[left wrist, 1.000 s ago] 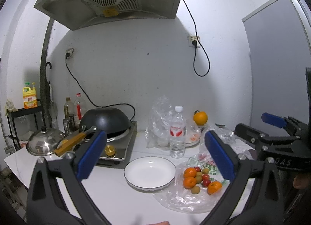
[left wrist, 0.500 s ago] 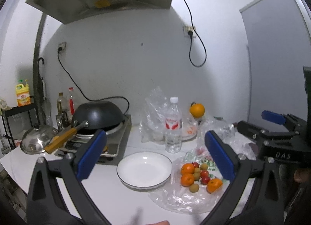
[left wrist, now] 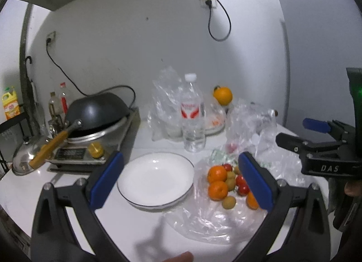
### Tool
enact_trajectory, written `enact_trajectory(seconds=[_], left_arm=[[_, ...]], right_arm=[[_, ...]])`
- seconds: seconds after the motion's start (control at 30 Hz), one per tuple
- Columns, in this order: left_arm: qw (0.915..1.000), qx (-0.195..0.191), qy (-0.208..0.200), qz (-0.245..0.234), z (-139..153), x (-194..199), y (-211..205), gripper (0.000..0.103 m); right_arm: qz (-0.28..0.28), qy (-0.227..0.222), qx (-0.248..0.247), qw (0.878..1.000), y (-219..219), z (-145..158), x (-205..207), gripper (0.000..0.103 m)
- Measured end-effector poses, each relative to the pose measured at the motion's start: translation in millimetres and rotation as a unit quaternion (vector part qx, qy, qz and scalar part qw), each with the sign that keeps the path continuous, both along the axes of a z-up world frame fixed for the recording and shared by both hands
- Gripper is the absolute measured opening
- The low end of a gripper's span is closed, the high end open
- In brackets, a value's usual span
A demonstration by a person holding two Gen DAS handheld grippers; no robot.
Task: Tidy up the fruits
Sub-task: 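Reach the right gripper to a mandarin in the bag and close on it, then lift the mandarin with the right gripper while the left gripper grasps another mandarin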
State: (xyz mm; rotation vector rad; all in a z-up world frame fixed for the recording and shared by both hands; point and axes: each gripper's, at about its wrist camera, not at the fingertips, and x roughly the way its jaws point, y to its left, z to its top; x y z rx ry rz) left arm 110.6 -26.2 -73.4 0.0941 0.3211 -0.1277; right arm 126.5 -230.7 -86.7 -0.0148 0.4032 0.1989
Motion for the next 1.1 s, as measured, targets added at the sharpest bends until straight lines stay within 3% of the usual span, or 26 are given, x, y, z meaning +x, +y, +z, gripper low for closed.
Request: enact_trajectory(seconds=[0.23, 0.37, 0.8, 0.83, 0.87, 1.1], left_arm=[[0.9987, 0.019, 0.043, -0.017, -30.2, 22.1, -13.9, 0.102], [0.9976, 0.026, 0.060, -0.021, -41.3, 30.2, -17.6, 0.102], [0.9962, 0.034, 0.077, -0.022, -51.7, 39.2, -21.6, 0.101], [0.9959, 0.036, 0.079, -0.023, -52.3, 40.0, -23.2, 0.101], [0.9957, 0.037, 0.081, -0.024, -52.4, 40.8, -24.7, 0.101], [0.9936, 0.060, 0.088, -0.038, -57.0, 41.7, -46.2, 0.101]], right_arm=[[0.041, 0.048, 0.007, 0.998, 1.8, -34.8, 15.7, 0.095], [0.062, 0.092, 0.006, 0.994, 9.6, -57.4, 25.2, 0.065], [0.131, 0.160, -0.017, 0.978, 28.7, -89.6, 32.3, 0.060], [0.135, 0.166, -0.019, 0.977, 29.5, -91.2, 34.4, 0.059], [0.140, 0.173, -0.022, 0.975, 31.6, -93.8, 36.3, 0.047], [0.137, 0.149, 0.013, 0.979, 11.8, -83.4, 35.8, 0.047]])
